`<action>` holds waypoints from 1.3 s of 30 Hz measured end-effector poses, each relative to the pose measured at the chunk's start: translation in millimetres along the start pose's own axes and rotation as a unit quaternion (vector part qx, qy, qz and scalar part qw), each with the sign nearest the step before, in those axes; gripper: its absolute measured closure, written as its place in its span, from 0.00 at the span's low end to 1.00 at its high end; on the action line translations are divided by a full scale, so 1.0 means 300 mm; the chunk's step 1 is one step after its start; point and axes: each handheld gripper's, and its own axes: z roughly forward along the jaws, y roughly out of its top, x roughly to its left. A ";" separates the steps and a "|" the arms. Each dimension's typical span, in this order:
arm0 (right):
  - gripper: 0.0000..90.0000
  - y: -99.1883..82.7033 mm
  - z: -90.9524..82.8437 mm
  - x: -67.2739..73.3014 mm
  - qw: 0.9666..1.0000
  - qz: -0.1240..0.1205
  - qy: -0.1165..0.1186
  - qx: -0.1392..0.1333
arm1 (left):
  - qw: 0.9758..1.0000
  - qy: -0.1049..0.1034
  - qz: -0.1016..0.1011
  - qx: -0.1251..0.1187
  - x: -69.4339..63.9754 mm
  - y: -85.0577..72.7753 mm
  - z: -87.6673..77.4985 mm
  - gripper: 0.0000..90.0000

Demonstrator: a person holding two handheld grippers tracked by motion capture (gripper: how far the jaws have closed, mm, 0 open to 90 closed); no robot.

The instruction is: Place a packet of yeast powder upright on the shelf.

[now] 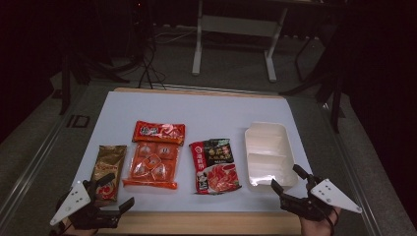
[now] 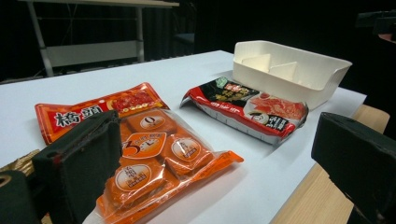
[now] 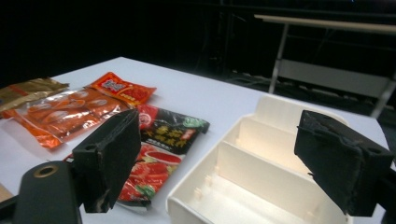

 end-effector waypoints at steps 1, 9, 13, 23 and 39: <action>0.16 0.003 0.003 0.009 1.000 -0.014 0.001 0.000 | 1.000 0.001 -0.001 0.001 0.001 -0.001 0.000 0.03; 0.16 0.009 0.014 0.031 0.999 -0.039 0.022 0.009 | 1.000 0.000 0.009 0.001 -0.005 0.000 0.004 0.03; 0.16 0.007 0.022 0.035 0.998 -0.046 0.028 0.028 | 1.000 -0.011 0.015 -0.016 -0.013 0.003 0.005 0.03; 0.20 0.014 0.024 0.058 0.998 -0.047 0.041 0.029 | 0.998 -0.064 -0.004 -0.009 -0.088 0.081 0.003 0.04; 0.15 0.045 0.001 0.092 0.996 -0.059 0.059 -0.018 | 0.998 -0.036 0.027 0.033 -0.031 0.272 -0.026 0.03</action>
